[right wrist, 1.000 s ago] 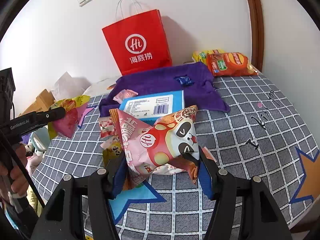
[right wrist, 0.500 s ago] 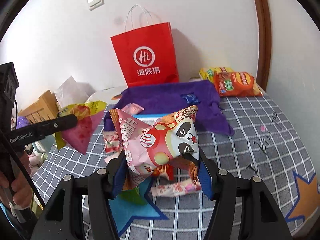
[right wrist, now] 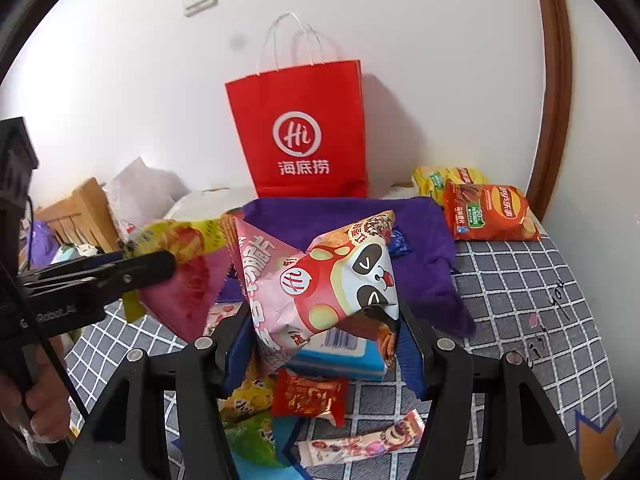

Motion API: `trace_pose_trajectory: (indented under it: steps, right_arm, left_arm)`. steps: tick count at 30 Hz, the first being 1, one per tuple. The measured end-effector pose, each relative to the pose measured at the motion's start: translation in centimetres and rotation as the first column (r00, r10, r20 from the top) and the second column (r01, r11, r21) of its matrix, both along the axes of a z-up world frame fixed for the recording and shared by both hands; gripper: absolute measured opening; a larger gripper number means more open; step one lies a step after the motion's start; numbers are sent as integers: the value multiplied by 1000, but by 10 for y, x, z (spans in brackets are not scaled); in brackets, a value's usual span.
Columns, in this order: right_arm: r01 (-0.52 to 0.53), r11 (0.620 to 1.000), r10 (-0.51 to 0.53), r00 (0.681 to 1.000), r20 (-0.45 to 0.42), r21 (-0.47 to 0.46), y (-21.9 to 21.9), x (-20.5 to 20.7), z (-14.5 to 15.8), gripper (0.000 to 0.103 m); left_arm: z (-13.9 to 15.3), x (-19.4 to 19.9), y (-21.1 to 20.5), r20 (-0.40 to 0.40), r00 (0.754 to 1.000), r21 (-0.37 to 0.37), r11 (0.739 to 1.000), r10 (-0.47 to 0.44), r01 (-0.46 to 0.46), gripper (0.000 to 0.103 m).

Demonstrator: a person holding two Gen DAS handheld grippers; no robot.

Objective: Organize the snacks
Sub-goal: 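Grasp the pink-yellow chip bag with the left tool while the right tool holds the panda bag, then carry the chip bag and panda bag over the purple towel with both tools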

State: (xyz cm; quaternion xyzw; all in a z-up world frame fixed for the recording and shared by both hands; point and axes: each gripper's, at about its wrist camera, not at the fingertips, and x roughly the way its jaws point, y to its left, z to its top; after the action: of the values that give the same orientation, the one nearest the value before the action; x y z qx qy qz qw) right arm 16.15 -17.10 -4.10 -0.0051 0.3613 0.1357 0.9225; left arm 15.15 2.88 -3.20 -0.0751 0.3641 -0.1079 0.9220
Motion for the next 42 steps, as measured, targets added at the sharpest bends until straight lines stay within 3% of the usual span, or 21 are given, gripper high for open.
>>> trace_pose_trajectory:
  steps: [18,32,42]
  right_arm:
    - [-16,1000,16,999,34,-1,4,70,43,61]
    - [-24,998,24,1000,9,65,10,132,45,61]
    - [-22,997,26,998,-56,73,17,172,18,61]
  left_arm:
    - [21,68,-5,1,1000,10,1000,12,-12,46]
    - [16,126,6,-22,999,-17,999,37,-37,46]
    - [-9,162,15,-55,996,-34,997,68,-70,46]
